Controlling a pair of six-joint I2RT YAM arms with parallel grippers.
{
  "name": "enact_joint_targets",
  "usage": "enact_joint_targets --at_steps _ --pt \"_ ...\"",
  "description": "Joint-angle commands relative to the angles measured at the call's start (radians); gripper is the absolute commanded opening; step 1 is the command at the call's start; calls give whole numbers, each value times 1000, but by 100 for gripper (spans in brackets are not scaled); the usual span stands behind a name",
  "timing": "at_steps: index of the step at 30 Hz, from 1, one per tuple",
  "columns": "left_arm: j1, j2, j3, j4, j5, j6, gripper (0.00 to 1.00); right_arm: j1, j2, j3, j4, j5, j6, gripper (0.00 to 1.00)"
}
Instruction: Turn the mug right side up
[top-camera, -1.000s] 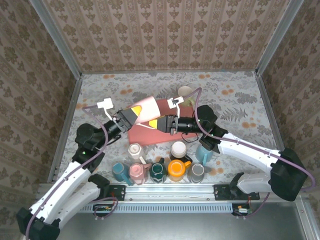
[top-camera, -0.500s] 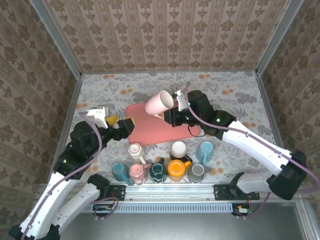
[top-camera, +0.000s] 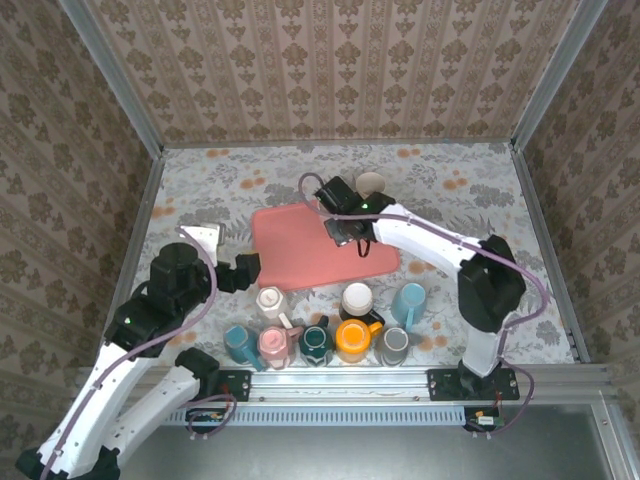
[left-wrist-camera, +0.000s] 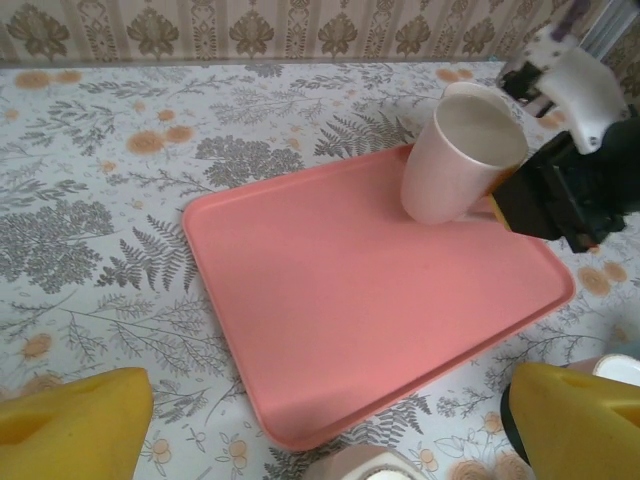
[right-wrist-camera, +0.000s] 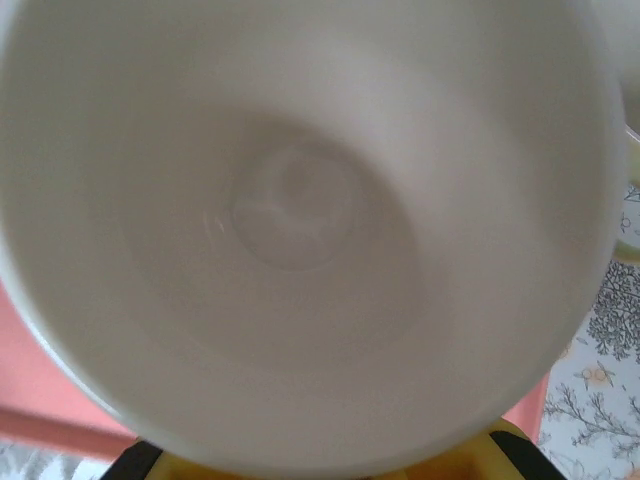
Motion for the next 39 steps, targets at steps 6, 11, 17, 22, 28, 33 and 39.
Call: enact_joint_targets --at_steps 6,11,17,22,28,33,39 --pt "-7 -56 -13 -21 -56 34 93 -60 148 143 -22 75 58 0" --pt "-10 -67 -15 -19 -63 36 93 -81 210 185 -25 78 72 0" --pt "-10 -67 -16 -21 -72 33 94 -103 260 218 -21 80 90 1" --pt "-11 -65 -19 -19 -75 33 94 -121 290 241 -18 54 102 4" --pt "-11 -64 -24 -12 -67 35 94 -134 312 251 -3 30 113 12" --pt "-10 -64 -24 -13 -70 36 94 -136 317 256 2 8 112 25" --pt "-9 -57 -25 -10 -70 42 95 -136 309 242 21 0 96 33"
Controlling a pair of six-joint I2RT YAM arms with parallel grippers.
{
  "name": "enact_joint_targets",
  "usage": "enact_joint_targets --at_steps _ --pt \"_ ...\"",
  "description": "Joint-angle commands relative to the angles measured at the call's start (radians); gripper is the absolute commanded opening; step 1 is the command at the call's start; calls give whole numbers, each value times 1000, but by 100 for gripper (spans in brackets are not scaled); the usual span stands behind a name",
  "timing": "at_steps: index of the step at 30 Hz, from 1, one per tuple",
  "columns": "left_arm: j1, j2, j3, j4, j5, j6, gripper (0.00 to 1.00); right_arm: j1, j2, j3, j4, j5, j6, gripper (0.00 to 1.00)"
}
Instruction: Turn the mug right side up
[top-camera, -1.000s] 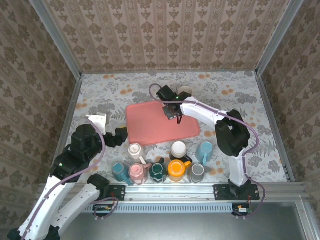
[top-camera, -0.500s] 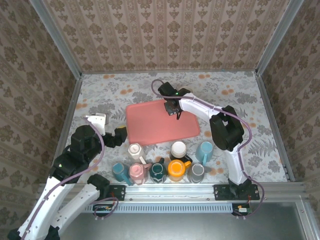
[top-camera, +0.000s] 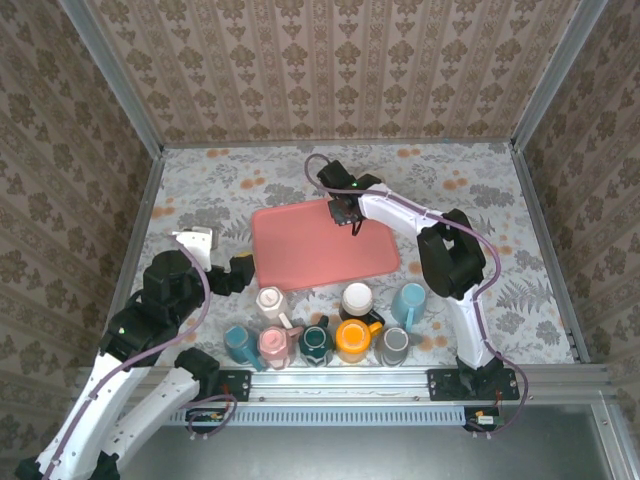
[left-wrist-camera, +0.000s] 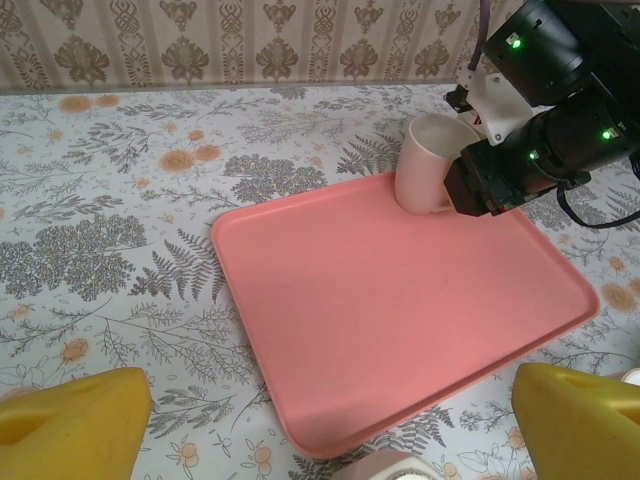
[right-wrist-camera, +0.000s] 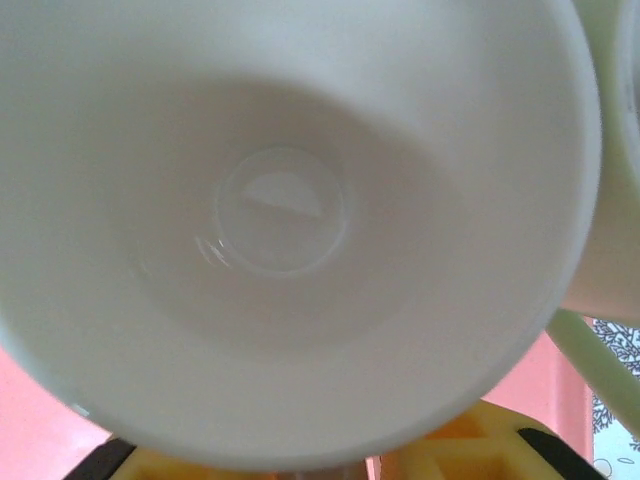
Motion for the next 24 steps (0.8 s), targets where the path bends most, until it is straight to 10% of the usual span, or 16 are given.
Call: enact_joint_targets --at_steps 1,11,24 --pt "-2 2 -8 -7 -13 26 95 -6 5 7 21 -7 -3 34" --pt "-1 28 -8 -5 -26 23 95 16 -151 -64 45 -46 -55 54" --pt "-16 59 -10 -7 2 12 93 57 -660 -371 -22 -116 10 55"
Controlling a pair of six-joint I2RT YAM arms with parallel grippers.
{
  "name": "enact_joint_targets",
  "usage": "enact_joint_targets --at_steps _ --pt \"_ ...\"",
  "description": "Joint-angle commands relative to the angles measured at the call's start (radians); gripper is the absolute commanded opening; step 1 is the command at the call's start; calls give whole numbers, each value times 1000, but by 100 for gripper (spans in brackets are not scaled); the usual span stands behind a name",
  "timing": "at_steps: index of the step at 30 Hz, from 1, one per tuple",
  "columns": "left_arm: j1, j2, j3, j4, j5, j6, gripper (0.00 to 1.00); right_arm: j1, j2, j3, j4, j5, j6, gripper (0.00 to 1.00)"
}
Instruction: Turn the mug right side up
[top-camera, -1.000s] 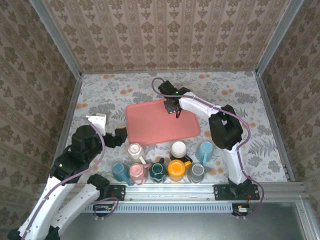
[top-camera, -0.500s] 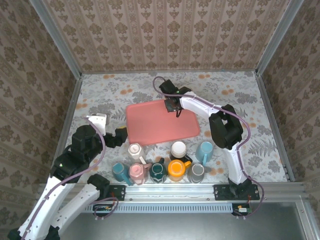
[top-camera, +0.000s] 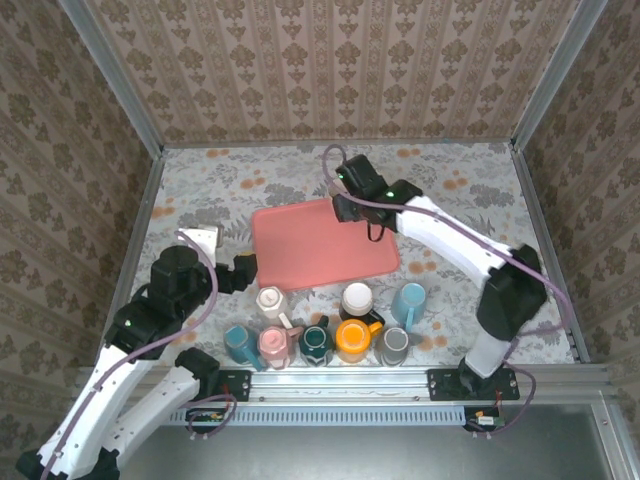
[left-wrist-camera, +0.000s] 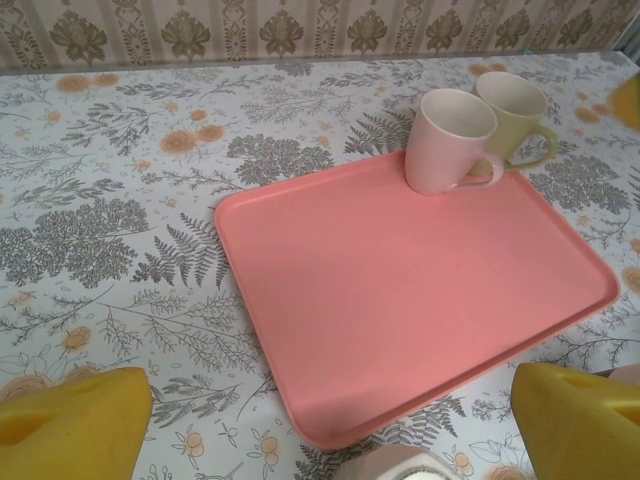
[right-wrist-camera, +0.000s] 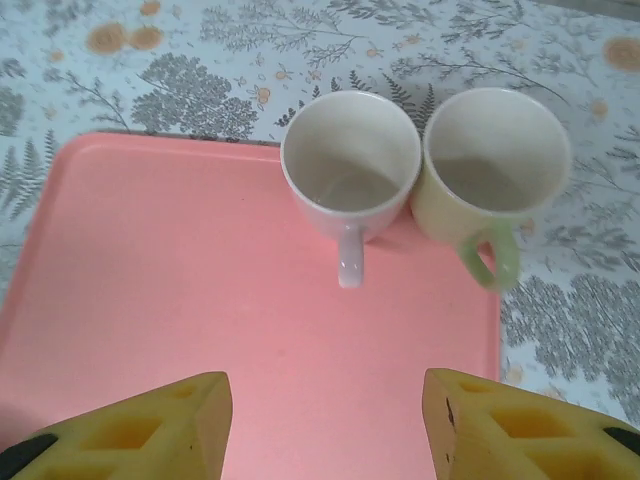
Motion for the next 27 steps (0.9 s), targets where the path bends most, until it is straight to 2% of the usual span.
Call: enact_joint_targets --at_steps 1,3,4,5,6,12,16,20,27 --pt "-20 9 -6 -9 6 7 93 -3 -102 -68 -105 -42 49 56" --pt "-40 17 -1 -15 -2 7 93 -4 -206 -142 -151 -3 118 57" --pt "-48 20 1 -20 -8 6 93 -4 -256 -175 -161 -4 140 66" --pt "-60 22 3 -24 -13 8 93 -4 -300 -207 -187 -3 182 82" --pt "-71 22 2 -25 -21 8 93 -4 -332 -227 -226 13 222 84" --pt "-99 23 2 -28 -39 10 93 -4 -395 -288 -434 48 353 87" --pt "-99 24 3 -26 -38 15 94 -7 -437 -397 -405 0 359 100" --pt "-100 21 2 -27 -32 15 94 -16 -415 -463 -364 -72 359 100" --pt "-108 16 3 -33 -39 14 94 -18 -387 -577 -265 -119 415 100"
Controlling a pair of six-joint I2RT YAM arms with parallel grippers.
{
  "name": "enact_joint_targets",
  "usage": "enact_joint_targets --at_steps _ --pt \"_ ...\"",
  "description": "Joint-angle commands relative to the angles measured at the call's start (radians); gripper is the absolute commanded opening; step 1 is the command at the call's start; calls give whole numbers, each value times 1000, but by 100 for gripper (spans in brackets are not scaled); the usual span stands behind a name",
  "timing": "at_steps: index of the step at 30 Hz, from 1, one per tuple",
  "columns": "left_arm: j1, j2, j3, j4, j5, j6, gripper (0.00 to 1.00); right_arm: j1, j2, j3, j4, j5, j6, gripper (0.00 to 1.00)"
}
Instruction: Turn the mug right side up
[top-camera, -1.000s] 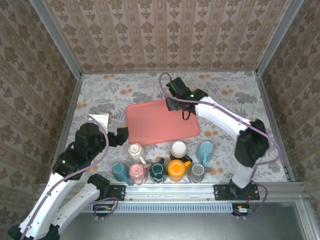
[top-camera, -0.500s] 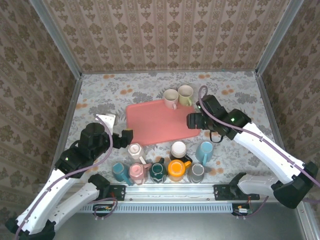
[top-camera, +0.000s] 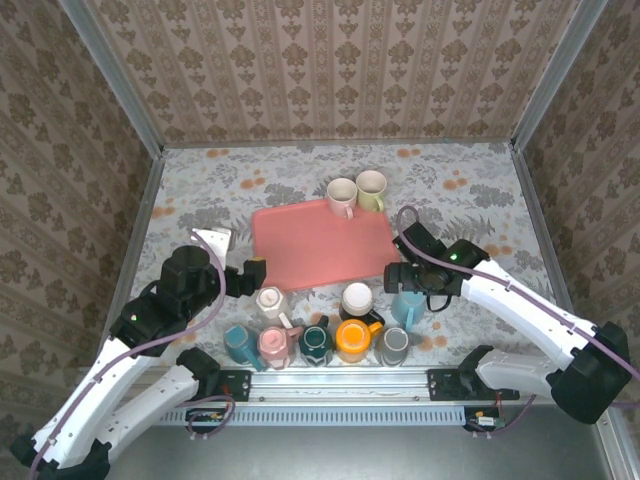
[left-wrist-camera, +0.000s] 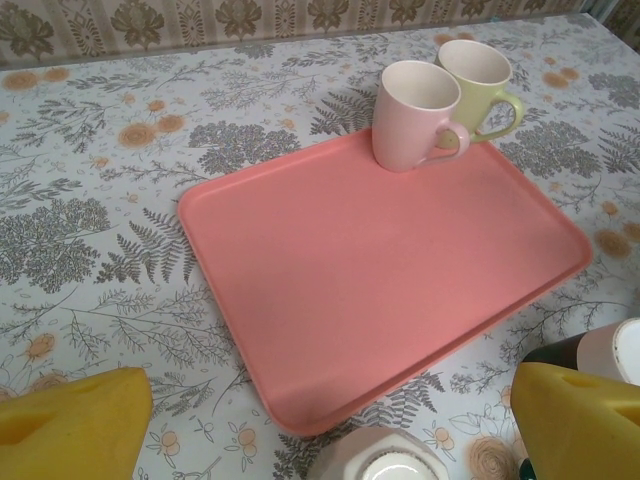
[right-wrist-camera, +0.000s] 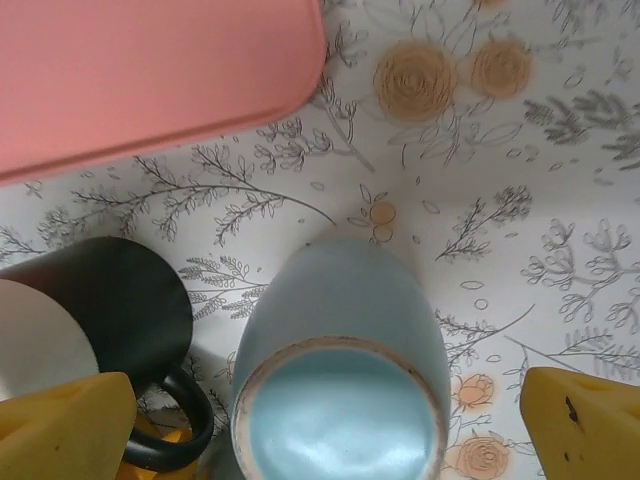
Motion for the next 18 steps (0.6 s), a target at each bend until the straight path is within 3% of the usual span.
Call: enact_joint_targets --at_steps 1,6,9,18 --pt "-11 -7 3 -30 -22 12 94 -5 24 -53 58 -45 60 100" --pt "-15 -9 2 -28 -24 14 94 -6 60 -104 109 -24 106 100" --pt "-14 -9 4 -28 -25 15 94 -10 75 -127 130 0 123 94" --pt "-16 -10 4 -31 -30 14 94 -32 61 -169 173 7 148 61"
